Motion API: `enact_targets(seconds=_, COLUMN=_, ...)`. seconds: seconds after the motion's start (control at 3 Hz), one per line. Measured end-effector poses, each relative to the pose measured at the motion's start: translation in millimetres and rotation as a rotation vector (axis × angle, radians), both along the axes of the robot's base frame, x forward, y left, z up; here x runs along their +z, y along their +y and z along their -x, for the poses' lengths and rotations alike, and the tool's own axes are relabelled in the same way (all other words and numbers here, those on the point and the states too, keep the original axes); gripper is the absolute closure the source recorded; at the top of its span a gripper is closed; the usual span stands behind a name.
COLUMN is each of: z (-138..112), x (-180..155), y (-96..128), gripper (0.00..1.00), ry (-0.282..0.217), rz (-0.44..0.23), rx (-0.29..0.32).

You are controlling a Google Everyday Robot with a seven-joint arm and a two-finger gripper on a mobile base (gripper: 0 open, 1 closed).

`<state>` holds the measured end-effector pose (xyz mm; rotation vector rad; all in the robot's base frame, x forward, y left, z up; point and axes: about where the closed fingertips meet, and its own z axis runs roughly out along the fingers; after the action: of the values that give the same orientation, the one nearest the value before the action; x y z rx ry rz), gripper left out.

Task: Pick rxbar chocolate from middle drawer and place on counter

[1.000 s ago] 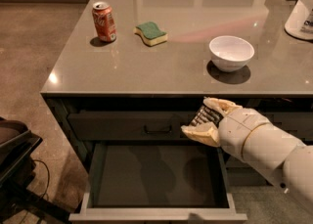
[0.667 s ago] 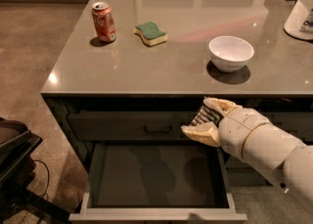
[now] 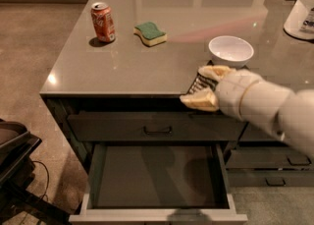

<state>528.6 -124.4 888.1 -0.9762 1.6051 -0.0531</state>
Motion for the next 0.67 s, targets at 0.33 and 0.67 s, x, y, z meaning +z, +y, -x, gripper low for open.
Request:
enact_targets(seconds=0.33, z=-47.6, x=18.2, y=-13.9, gripper=1.00, ry=-0.007, rz=0.034, rx=0.045)
enact_targets(seconds=0.67, z=-98.0, x=11.6, y=19.9, gripper=1.00, ry=0.030, rz=0.006, rx=0.170)
